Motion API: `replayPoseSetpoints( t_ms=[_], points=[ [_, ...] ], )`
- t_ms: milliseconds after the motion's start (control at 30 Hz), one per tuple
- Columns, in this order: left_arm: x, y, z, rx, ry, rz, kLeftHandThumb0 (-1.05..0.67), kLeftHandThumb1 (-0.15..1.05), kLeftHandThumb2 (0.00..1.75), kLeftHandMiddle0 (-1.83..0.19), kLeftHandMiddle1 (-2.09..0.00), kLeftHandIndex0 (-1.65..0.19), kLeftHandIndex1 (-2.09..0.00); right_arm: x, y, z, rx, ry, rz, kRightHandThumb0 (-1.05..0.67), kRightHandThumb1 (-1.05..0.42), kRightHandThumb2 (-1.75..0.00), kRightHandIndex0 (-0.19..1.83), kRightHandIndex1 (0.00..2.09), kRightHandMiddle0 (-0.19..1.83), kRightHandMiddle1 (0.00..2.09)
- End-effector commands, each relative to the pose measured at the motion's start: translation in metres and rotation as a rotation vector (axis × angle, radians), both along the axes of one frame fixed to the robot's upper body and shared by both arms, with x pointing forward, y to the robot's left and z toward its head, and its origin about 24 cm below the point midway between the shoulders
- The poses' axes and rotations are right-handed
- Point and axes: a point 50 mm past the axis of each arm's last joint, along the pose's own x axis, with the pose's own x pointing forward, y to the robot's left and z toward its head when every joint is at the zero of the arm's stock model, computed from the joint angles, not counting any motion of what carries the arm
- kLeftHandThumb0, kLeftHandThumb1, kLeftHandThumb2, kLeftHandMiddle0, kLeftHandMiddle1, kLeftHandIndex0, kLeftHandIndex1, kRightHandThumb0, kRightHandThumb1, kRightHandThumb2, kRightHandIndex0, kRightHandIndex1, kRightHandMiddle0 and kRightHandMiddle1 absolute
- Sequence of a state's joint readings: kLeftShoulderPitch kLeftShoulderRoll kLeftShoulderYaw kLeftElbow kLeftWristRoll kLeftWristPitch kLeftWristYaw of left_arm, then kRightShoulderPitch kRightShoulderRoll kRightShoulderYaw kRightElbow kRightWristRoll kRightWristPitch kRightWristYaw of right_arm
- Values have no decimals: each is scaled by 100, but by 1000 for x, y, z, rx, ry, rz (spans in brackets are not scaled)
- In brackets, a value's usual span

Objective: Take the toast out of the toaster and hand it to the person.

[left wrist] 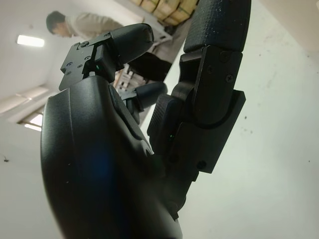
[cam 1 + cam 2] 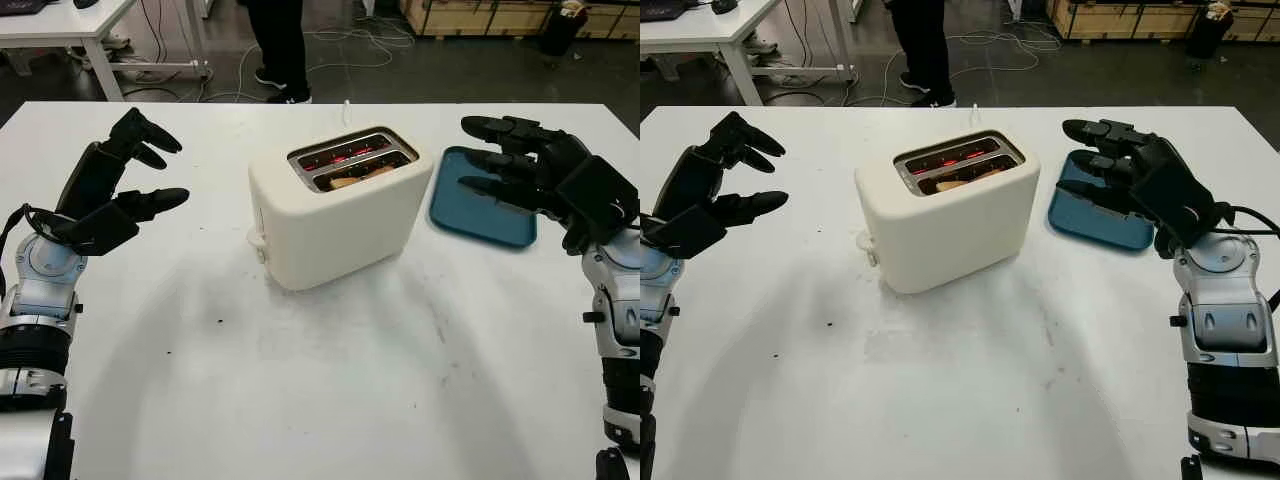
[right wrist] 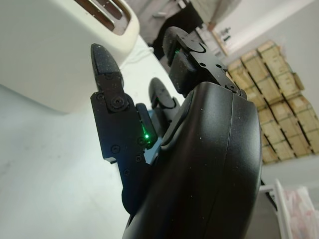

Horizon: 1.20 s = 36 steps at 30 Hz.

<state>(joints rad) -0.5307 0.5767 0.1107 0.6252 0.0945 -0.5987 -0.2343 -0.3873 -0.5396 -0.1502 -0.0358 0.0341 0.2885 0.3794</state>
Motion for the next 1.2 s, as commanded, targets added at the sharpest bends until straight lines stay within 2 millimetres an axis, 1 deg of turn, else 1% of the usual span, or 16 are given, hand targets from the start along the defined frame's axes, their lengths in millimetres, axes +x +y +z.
replayPoseSetpoints(
  t_ms=[0, 933, 1167],
  points=[
    [1, 1, 7, 14, -22, 1, -105, 92, 18, -8, -165, -7, -154, 0, 0, 2, 12, -12, -1, -38, -88, 0, 56, 1, 52, 0],
    [3, -1, 9, 13, -32, -9, -105, 92, 18, -8, -164, -7, -154, 0, 0, 5, -10, -19, 10, -37, -88, 0, 56, 1, 52, 0],
    [3, -1, 10, 13, -29, -13, -105, 92, 17, -7, -164, -7, -154, 0, 1, 6, -18, -20, 6, -35, -88, 0, 56, 1, 52, 0]
  ],
)
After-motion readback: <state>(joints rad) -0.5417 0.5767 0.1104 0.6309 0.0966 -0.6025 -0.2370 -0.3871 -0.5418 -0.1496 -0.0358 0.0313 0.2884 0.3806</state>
